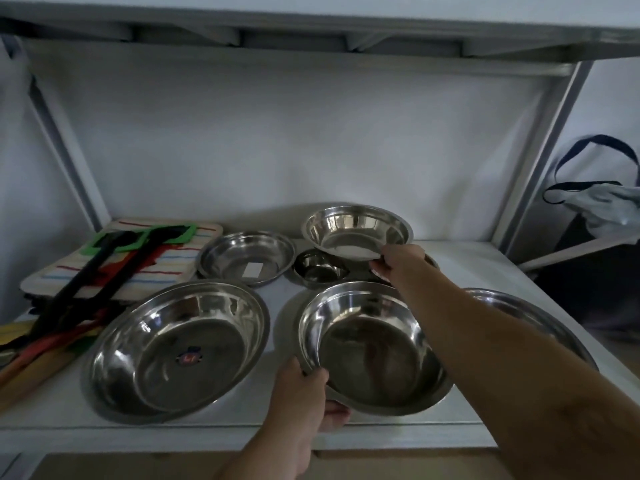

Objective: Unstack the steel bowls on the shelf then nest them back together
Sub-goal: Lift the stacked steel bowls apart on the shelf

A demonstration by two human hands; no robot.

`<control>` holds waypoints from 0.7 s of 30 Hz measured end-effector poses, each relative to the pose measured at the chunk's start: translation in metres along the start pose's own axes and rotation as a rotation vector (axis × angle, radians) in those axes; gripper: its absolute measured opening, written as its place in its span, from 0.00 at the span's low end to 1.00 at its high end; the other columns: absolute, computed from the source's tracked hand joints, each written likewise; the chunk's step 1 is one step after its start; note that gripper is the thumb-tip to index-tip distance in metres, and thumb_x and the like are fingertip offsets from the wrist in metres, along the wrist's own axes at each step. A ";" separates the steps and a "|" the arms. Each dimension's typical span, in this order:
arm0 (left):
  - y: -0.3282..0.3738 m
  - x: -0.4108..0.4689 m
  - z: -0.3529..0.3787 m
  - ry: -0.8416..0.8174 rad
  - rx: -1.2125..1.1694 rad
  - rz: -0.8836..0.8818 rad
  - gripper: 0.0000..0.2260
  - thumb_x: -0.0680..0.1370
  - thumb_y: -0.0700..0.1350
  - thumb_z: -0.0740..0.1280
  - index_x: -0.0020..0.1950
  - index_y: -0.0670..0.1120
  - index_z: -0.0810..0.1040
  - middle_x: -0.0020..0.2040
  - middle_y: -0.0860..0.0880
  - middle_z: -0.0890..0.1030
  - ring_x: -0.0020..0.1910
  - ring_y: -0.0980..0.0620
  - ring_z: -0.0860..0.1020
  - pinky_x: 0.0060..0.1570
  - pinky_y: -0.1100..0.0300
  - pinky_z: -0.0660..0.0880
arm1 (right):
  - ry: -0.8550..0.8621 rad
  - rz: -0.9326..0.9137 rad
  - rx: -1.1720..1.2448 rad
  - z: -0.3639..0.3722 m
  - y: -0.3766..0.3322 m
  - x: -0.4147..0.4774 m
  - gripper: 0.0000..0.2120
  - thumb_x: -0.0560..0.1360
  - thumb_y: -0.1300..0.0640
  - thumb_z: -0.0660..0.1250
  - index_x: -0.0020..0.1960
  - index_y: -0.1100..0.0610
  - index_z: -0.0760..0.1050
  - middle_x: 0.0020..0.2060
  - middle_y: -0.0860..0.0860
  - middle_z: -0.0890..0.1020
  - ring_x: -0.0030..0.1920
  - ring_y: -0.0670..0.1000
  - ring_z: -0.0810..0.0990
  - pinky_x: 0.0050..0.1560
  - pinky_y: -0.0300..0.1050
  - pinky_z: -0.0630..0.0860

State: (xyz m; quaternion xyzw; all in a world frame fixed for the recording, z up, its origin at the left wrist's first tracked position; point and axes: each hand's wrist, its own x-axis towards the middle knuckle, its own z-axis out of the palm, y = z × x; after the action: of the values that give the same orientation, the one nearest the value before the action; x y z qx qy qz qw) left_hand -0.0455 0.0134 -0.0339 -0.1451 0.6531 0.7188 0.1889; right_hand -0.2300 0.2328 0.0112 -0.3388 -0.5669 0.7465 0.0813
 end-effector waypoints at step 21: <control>0.090 -0.094 -0.033 -0.046 -0.083 0.235 0.10 0.83 0.36 0.60 0.62 0.41 0.76 0.53 0.37 0.83 0.35 0.42 0.87 0.30 0.58 0.82 | -0.251 -0.180 -0.176 -0.120 -0.062 -0.237 0.04 0.78 0.70 0.64 0.46 0.70 0.76 0.34 0.61 0.79 0.21 0.49 0.79 0.22 0.36 0.79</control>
State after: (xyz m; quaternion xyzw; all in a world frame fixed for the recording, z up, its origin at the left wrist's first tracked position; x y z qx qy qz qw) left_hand -0.0049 -0.0334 0.0854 -0.0587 0.6307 0.7656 0.1124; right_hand 0.0048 0.2292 0.1492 -0.1967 -0.6637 0.7202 0.0468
